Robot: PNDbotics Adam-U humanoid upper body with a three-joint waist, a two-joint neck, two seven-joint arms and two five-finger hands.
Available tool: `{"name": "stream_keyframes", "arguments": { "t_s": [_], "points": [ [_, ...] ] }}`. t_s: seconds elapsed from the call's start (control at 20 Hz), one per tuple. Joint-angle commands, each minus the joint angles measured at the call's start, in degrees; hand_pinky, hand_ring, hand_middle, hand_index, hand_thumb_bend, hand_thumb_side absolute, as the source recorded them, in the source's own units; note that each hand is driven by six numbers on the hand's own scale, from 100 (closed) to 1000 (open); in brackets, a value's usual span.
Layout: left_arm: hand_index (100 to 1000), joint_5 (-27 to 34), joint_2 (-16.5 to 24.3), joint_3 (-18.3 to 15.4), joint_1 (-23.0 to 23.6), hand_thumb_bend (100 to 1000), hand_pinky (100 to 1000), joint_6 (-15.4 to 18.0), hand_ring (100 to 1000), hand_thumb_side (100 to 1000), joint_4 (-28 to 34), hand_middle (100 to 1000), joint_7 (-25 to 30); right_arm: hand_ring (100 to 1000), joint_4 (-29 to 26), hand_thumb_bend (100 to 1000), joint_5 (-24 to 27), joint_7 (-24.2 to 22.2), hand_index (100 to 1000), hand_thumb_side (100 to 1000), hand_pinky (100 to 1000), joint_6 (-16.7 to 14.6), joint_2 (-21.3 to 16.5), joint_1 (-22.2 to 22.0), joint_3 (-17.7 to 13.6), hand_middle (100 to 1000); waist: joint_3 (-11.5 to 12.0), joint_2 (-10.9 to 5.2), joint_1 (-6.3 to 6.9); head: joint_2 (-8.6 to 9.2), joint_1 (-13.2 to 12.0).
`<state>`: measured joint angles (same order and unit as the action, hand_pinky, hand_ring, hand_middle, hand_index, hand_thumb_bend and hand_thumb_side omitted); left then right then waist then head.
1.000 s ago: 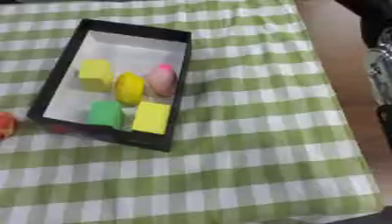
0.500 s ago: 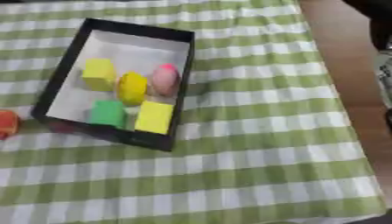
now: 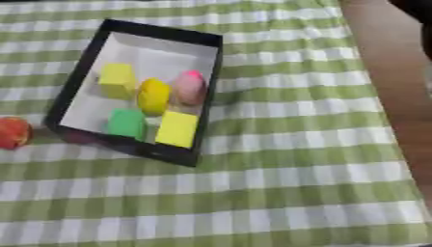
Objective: Pick up objects on the table and place them in the box.
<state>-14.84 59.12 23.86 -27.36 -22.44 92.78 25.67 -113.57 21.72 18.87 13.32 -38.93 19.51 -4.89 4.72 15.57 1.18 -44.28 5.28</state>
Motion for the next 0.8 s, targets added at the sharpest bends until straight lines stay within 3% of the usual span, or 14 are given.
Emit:
{"name": "stream_keyframes", "arguments": {
  "t_s": [0.05,0.3,0.5,0.65,0.7,0.8],
  "points": [
    [822,-1.18,0.25,0.42,-1.61,668,783,0.87,768,202,-1.61,750,0.37,797,-1.02,425,0.14,0.03,774,283,917,0.07,-1.08,0.35,-0.4,679,-0.04,-0.66,-0.69,0.16,-0.57],
    [790,-2.46,-1.56,1.76,-3.12,598,730,1.96,716,111,-3.8,701,0.33,797,-1.02,427,0.16,0.07,774,282,917,0.17,-0.96,0.34,-0.4,679,-0.07,-0.62,-0.6,0.16,-0.6],
    [765,-3.38,-3.12,3.07,-4.23,495,704,2.71,687,100,-5.93,672,-0.02,797,-1.02,428,0.19,0.06,773,283,917,0.31,-0.87,0.36,-0.33,679,-0.12,-0.6,-0.55,0.16,-0.55],
    [803,-3.84,-4.04,3.7,-4.85,544,717,3.27,709,100,-6.89,714,-0.94,797,-1.02,428,0.2,0.05,773,283,917,0.39,-0.82,0.32,-0.3,678,-0.12,-0.56,-0.55,0.16,-0.5],
    [827,-4.16,-4.18,3.72,-5.03,599,731,3.41,723,156,-6.82,731,-1.31,797,-1.02,428,0.2,0.02,773,283,917,0.41,-0.84,0.32,-0.27,678,-0.11,-0.55,-0.56,0.16,-0.45],
    [839,-5.14,-4.41,3.55,-5.39,625,743,3.31,733,167,-6.43,741,-2.21,797,-1.02,427,0.19,-0.01,773,283,917,0.43,-0.85,0.36,-0.26,678,-0.06,-0.54,-0.57,0.16,-0.37]
  ]
}}
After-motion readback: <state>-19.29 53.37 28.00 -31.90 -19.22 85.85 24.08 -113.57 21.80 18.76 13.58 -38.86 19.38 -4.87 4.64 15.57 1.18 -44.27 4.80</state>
